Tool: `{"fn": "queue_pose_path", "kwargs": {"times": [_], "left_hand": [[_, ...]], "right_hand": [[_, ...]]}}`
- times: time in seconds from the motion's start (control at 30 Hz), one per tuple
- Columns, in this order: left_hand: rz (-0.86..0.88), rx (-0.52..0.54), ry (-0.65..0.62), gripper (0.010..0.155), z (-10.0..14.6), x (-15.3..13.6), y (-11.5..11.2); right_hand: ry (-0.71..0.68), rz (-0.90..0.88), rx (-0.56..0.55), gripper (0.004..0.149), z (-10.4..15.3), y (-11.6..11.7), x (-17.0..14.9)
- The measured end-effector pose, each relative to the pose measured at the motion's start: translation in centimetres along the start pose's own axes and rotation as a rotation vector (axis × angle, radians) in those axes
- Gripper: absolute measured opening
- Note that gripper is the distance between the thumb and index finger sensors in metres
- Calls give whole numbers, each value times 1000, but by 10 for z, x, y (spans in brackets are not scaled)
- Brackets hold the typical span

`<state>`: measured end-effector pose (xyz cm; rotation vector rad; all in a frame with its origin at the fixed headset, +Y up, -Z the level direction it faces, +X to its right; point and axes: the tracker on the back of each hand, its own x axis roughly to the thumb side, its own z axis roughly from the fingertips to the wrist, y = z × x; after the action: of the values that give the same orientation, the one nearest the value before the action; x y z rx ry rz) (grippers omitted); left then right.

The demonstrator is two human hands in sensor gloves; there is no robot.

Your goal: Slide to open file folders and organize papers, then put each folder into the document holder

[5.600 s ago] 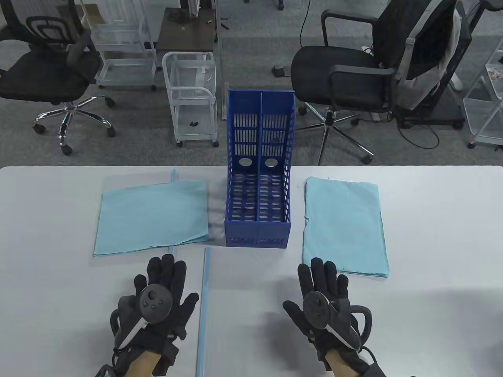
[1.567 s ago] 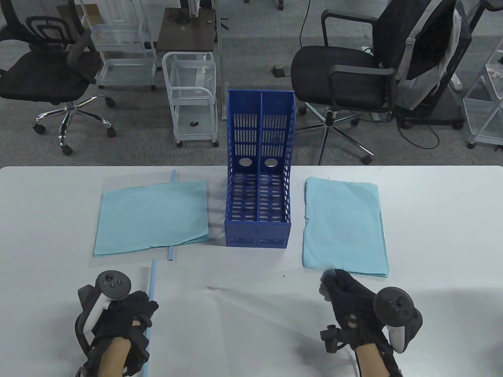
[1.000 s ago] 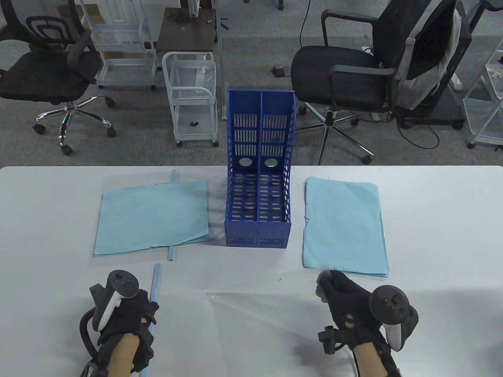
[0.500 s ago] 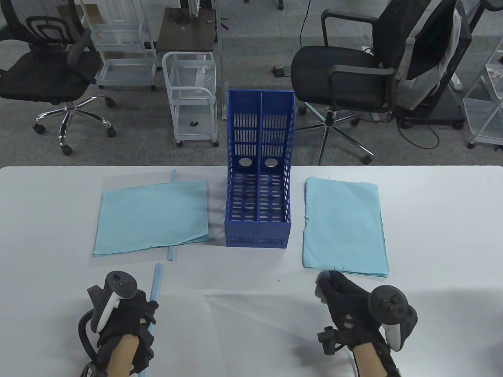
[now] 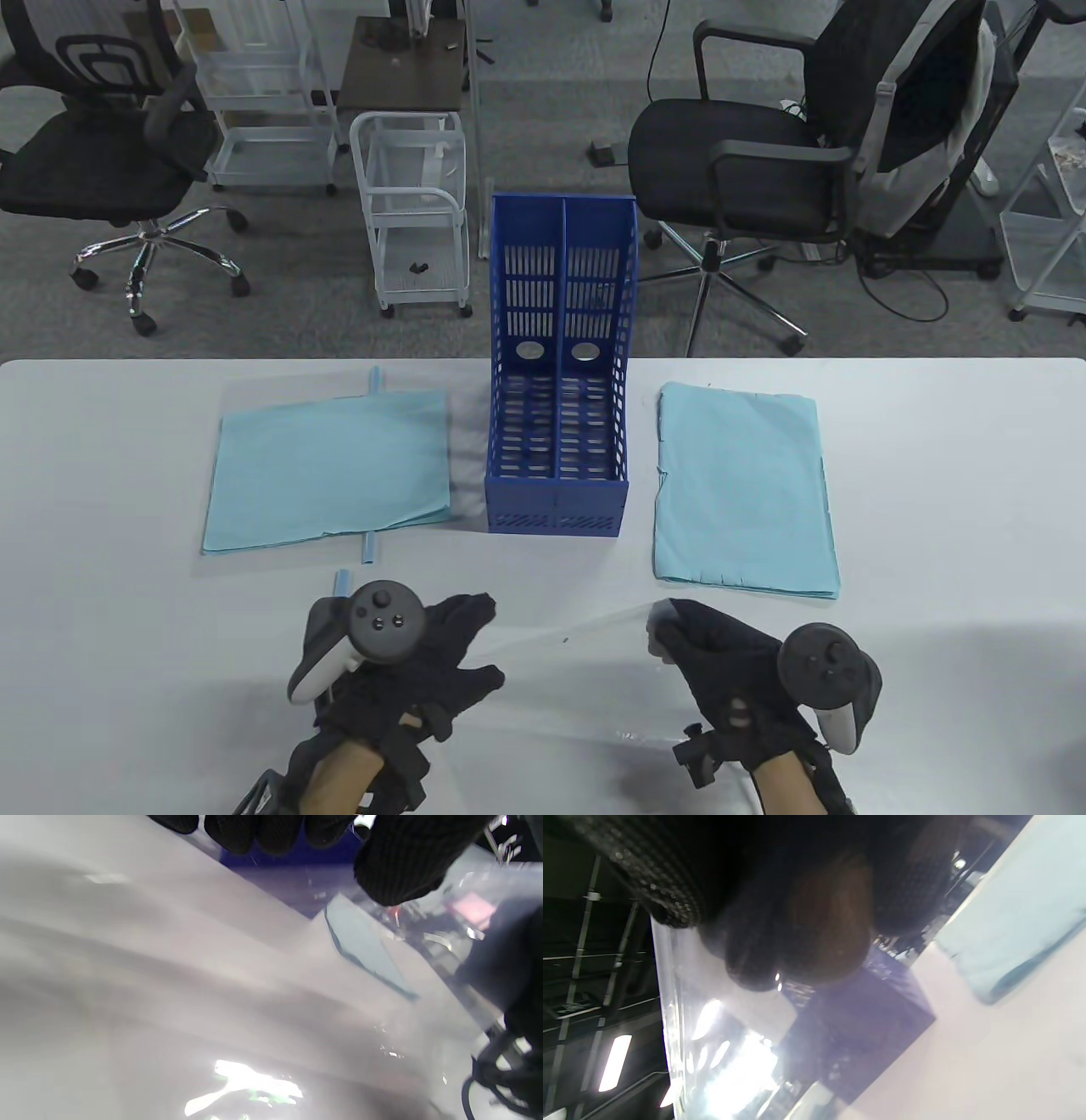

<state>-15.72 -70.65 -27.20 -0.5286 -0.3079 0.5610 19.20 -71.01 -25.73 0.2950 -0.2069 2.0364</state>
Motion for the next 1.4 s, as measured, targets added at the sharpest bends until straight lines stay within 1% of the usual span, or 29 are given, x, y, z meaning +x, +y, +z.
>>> {"fn": "queue_pose_path", "kwargs": {"times": [0.07,0.1,0.17,0.2,0.23,0.3,0.33,0.37,0.4,0.43,0.47,0.5,0.57,0.63,0.7,0.73,0.77,0.8,0.87,0.9,0.97,1.0,1.1,1.17,1.2,1.23,1.27,1.33,1.4], "left_hand": [[-40,-22,-26,75,-6,8,-3],[-35,-20,-42,70,-7,9,-4],[1,-7,-99,50,-8,9,-6],[37,-2,-117,48,-6,7,-7],[74,28,-130,46,-4,4,-7],[135,80,-130,45,2,-3,-5],[187,120,-135,45,8,-9,-3],[253,158,-138,45,14,-14,-1],[338,189,-130,45,20,-20,0],[411,221,-132,45,24,-23,-1],[495,254,-142,45,26,-27,-1],[593,258,-157,45,27,-31,-2],[723,235,-191,45,26,-35,-5],[767,225,-184,45,25,-36,-7],[751,230,-154,45,25,-36,-9],[741,236,-134,46,24,-36,-10],[734,233,-109,46,24,-37,-11],[729,230,-89,47,24,-38,-12],[701,215,-32,51,22,-40,-15],[685,212,-8,55,22,-40,-15],[612,273,56,61,25,-39,-15],[564,324,81,63,27,-37,-14],[431,442,122,67,35,-30,-10],[374,483,120,68,37,-23,-11],[363,472,92,67,36,-20,-13],[357,419,18,67,33,-13,-16],[362,371,-25,67,30,-10,-19],[468,171,-130,65,21,2,-31],[591,65,-191,65,17,13,-43]], "right_hand": [[-35,-23,19,40,1,2,5],[-44,-28,20,40,2,3,7],[-49,-19,12,40,3,4,10],[-41,-7,-9,41,4,4,11],[-28,19,-41,45,5,2,11],[20,91,-145,64,7,-5,9],[46,124,-200,71,8,-11,6],[72,130,-230,74,8,-16,2],[131,95,-236,81,8,-22,-5],[169,61,-226,83,8,-24,-9],[221,8,-201,84,7,-25,-14],[289,-82,-131,86,7,-25,-22],[385,-257,70,88,5,-16,-36],[402,-414,233,84,4,-3,-43],[387,-513,268,70,2,5,-42],[385,-527,267,51,0,7,-41],[388,-504,255,43,0,6,-39],[386,-473,242,42,0,5,-37],[407,-304,151,42,0,1,-35],[415,-293,139,41,1,0,-35],[438,-290,129,41,1,-1,-36],[449,-284,119,41,2,-1,-36],[448,-233,107,42,1,0,-34],[444,-206,96,42,2,2,-31],[436,-190,95,42,2,4,-28],[426,-170,89,43,3,6,-25],[416,-155,86,43,3,8,-23],[373,-130,69,43,5,17,-16],[340,-147,62,44,7,27,-8]]}}
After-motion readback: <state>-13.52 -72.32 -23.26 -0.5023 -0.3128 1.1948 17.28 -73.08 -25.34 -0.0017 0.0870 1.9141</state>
